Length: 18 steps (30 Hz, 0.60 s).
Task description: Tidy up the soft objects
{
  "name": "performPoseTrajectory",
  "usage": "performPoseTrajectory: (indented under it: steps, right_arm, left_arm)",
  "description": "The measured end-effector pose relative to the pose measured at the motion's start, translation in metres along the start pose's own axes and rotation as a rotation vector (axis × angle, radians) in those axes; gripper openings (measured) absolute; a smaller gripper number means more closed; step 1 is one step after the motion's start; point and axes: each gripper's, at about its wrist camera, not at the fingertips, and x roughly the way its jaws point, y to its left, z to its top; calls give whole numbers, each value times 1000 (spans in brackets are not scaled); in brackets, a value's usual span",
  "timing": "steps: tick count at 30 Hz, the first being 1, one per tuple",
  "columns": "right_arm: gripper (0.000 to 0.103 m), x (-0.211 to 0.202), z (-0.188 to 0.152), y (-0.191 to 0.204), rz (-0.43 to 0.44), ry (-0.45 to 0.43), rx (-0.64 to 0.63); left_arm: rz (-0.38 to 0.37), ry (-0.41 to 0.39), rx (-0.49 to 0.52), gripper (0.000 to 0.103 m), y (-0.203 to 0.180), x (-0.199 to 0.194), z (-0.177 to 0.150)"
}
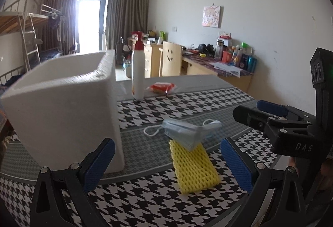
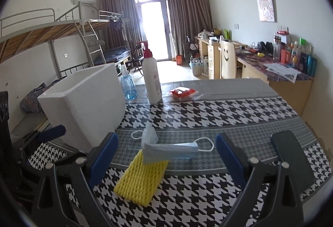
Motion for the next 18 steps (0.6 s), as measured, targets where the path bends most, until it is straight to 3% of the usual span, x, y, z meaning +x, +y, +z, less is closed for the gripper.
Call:
performPoseTrajectory:
  steps: [18]
  right_arm:
    - [97, 34, -17, -7, 2, 138, 9]
  left_arm:
    - [68, 108, -30, 102, 10, 28, -25]
